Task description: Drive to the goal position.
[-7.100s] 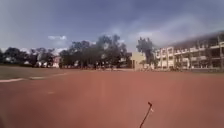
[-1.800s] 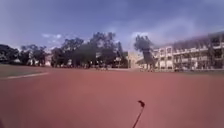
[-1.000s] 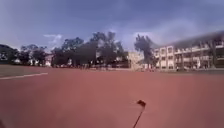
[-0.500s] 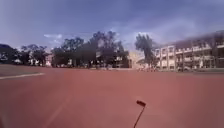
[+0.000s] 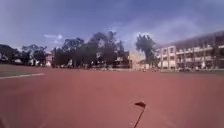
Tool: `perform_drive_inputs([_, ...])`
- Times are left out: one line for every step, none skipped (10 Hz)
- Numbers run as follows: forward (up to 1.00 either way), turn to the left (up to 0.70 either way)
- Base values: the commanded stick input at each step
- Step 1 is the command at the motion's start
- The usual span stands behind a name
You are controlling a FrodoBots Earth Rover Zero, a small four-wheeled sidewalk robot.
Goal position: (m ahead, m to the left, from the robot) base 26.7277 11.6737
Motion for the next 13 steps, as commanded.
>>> perform_drive_inputs([0.70,0.00])
perform_drive_inputs([0.70,0.00])
perform_drive_inputs([0.70,0.00])
perform_drive_inputs([0.70,0.00])
perform_drive_inputs([0.70,0.00])
perform_drive_inputs([0.70,0.00])
perform_drive_inputs([0.70,0.00])
perform_drive_inputs([0.70,0.00])
perform_drive_inputs([0.70,0.00])
perform_drive_inputs([0.70,0.00])
perform_drive_inputs([0.70,0.00])
perform_drive_inputs([0.70,0.00])
perform_drive_inputs([0.70,0.00])
